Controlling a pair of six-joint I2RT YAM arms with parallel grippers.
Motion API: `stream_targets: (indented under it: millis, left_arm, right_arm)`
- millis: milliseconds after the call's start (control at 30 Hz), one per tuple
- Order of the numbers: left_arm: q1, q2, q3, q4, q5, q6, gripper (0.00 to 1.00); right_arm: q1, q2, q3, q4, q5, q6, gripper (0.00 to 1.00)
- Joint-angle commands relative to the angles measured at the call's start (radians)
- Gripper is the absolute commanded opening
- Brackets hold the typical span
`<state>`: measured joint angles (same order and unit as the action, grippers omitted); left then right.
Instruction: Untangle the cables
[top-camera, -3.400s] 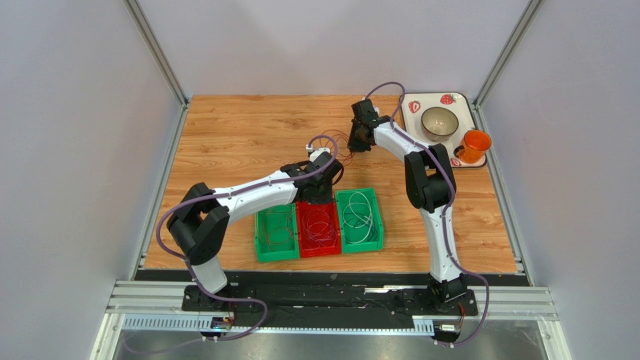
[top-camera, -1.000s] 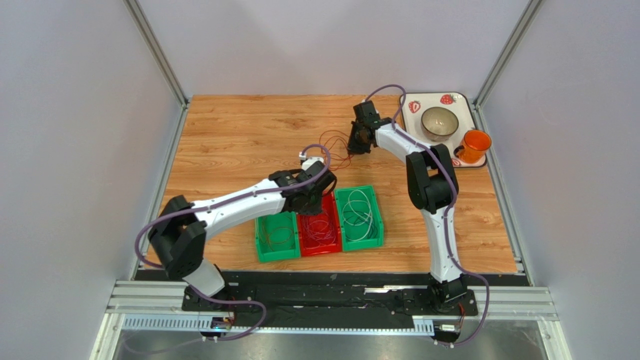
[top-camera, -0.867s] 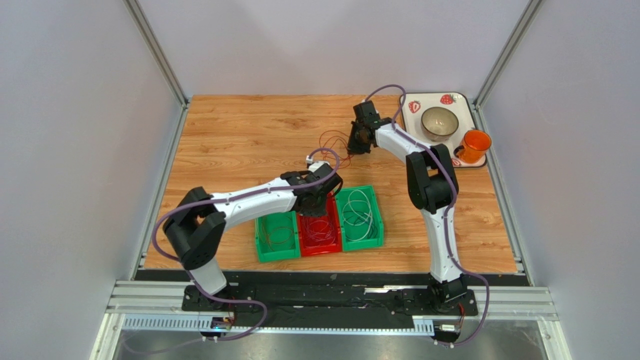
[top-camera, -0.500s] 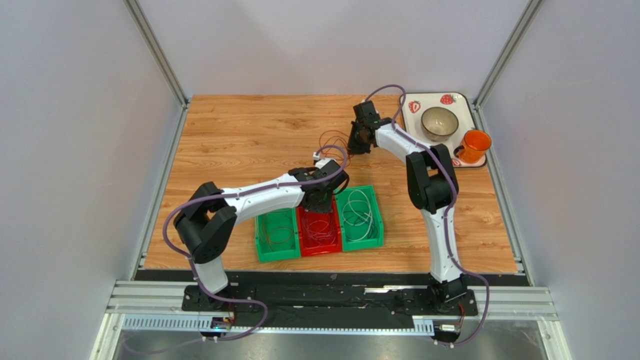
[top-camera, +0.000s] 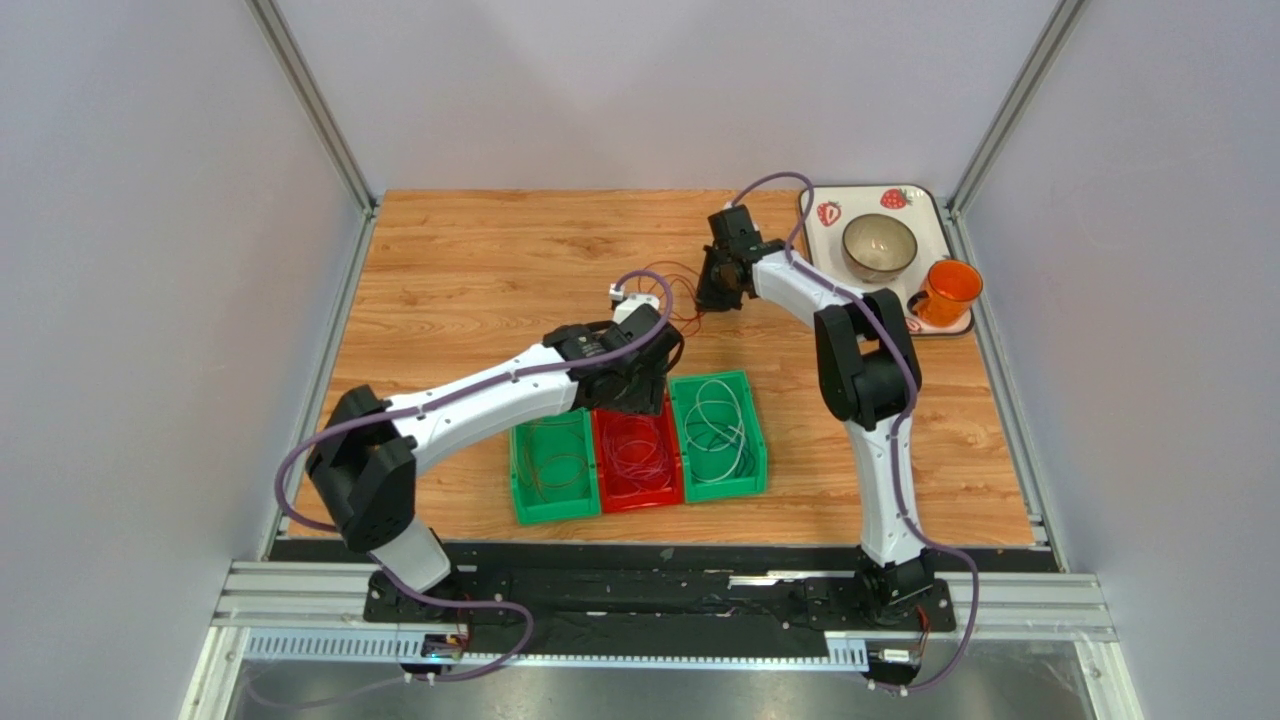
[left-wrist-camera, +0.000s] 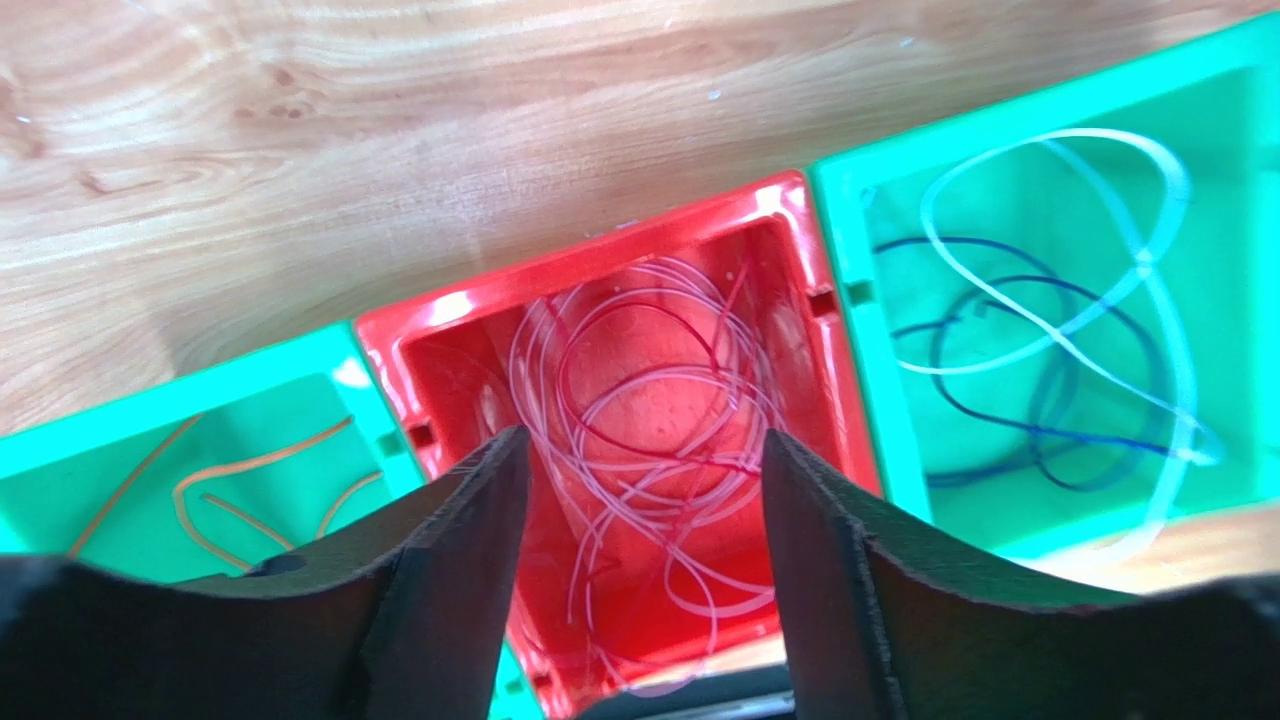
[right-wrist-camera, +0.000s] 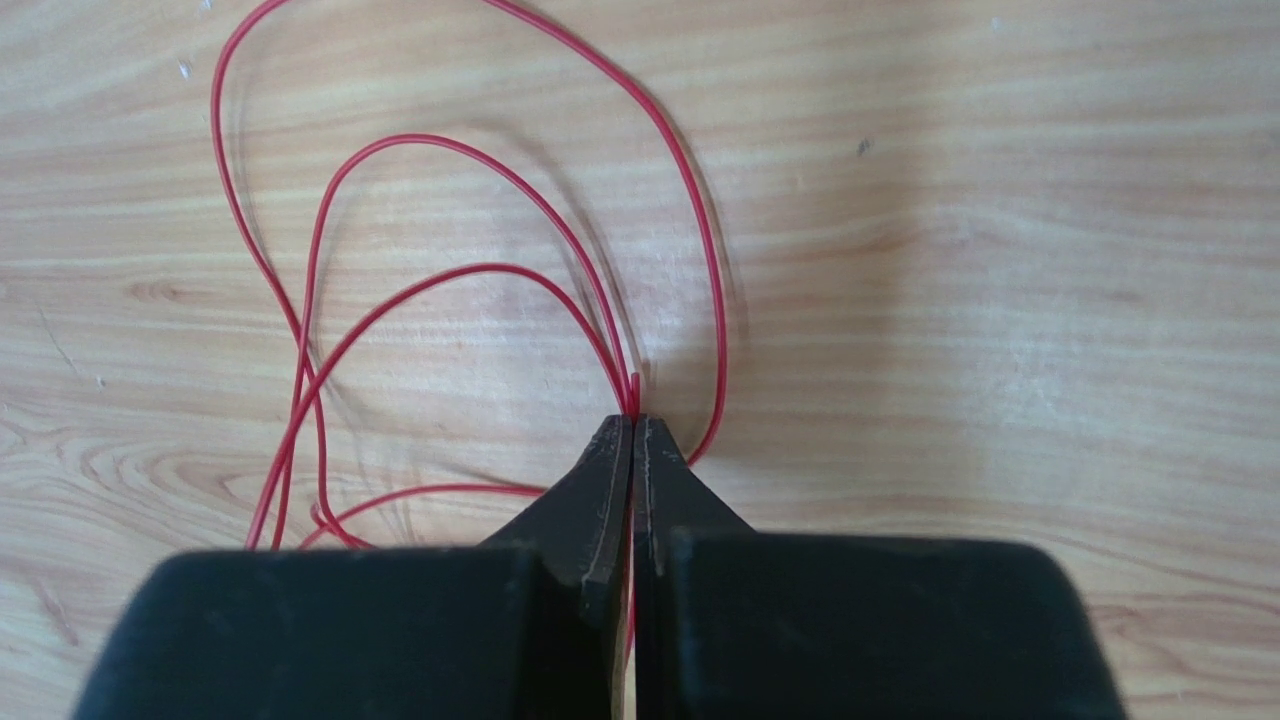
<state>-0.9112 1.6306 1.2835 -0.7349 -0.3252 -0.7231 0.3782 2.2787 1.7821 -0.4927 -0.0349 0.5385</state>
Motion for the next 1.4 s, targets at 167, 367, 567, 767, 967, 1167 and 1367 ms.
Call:
stream_targets:
  millis: [167, 367, 567, 767, 967, 1167, 1367]
  left_arm:
    - [-0.003, -0.156, 0.039, 0.002, -0.046, 0.069, 0.69]
    - [0.011, -0.253, -0.073, 0.205, 0.046, 0.116, 0.67]
    - [0.046, -0.350, -0.199, 0.353, 0.087, 0.120, 0.65]
    - [0.078, -0.385, -0.275, 0.475, 0.063, 0.151, 0.64]
    - [0.165, -0.388, -0.424, 0.729, 0.113, 0.174, 0.63]
    - [0.210, -0.302, -0.469, 0.945, 0.285, 0.208, 0.61]
    - [0.212, -0.347, -0.604, 1.186, 0.318, 0.152, 0.61]
  right_arm:
    - [0.025, -0.215, -0.234, 0.143, 0.108, -0.005, 0.00]
    - [0.054, -0.534, -0.597, 0.578, 0.145, -0.046, 0.00]
    - [0.062, -0.685, -0.632, 0.646, 0.122, -0.101, 0.00]
    - [0.111, -0.720, -0.441, 0.436, 0.124, -0.176, 0.00]
    - [0.169, -0.808, -0.330, 0.342, 0.153, -0.206, 0.00]
    - [0.234, -0.846, -0.285, 0.315, 0.211, -0.213, 0.00]
    - [0.281, -0.832, -0.210, 0.283, 0.262, -0.209, 0.00]
